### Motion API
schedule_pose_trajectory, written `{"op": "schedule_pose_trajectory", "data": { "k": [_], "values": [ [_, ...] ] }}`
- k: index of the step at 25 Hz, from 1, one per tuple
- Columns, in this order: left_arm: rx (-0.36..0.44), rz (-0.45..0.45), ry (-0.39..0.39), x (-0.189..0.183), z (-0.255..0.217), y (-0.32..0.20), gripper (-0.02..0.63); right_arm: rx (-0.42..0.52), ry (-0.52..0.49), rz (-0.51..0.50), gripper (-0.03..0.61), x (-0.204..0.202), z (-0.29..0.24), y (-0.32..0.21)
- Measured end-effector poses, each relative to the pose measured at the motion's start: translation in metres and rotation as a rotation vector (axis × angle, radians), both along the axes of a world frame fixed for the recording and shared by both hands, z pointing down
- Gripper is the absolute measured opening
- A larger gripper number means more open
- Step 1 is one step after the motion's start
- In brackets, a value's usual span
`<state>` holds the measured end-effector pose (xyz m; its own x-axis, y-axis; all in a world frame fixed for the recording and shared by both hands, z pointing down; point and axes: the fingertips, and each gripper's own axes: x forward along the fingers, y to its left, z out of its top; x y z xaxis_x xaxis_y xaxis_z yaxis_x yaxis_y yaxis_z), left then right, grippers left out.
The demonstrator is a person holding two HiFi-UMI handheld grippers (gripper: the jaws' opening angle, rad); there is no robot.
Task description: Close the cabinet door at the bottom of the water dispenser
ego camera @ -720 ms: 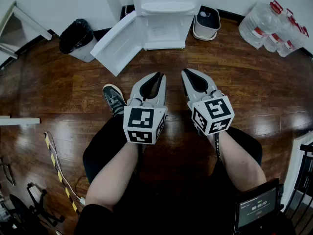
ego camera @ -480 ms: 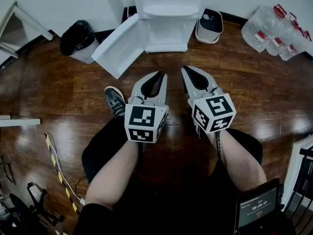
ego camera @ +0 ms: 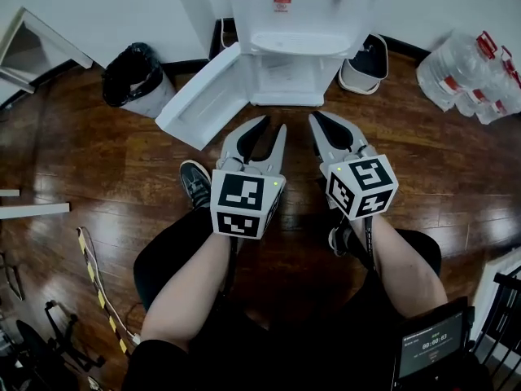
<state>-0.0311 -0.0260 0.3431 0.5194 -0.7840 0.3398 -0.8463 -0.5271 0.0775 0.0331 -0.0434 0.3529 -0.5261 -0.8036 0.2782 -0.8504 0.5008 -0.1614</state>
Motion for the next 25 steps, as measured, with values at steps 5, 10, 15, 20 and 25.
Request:
{"op": "schedule_pose_trajectory", "data": {
  "k": [5,10,15,20,25],
  "values": [
    [-0.051,-0.019,-0.188,-0.044,0.035,-0.039,0.144,-0.002,-0.004,-0.047,0.005,-0.014,0.001,-0.046],
    [-0.192,-0.146,-0.392,-0.131,0.071,-0.071,0.172,-0.017,0.01,-0.118,0.005,-0.032,0.001,-0.086],
    [-0.306,-0.18,-0.52,-0.203,0.083,-0.087,0.248,-0.061,0.043,-0.241,0.005,-0.067,0.021,-0.111],
    [-0.487,-0.068,-0.661,-0.237,0.106,-0.082,0.291,-0.059,0.087,-0.362,0.006,-0.104,0.034,-0.123],
    [-0.619,0.051,-0.702,-0.241,0.139,-0.066,0.308,-0.039,0.125,-0.42,0.006,-0.118,0.044,-0.13]
  ]
}}
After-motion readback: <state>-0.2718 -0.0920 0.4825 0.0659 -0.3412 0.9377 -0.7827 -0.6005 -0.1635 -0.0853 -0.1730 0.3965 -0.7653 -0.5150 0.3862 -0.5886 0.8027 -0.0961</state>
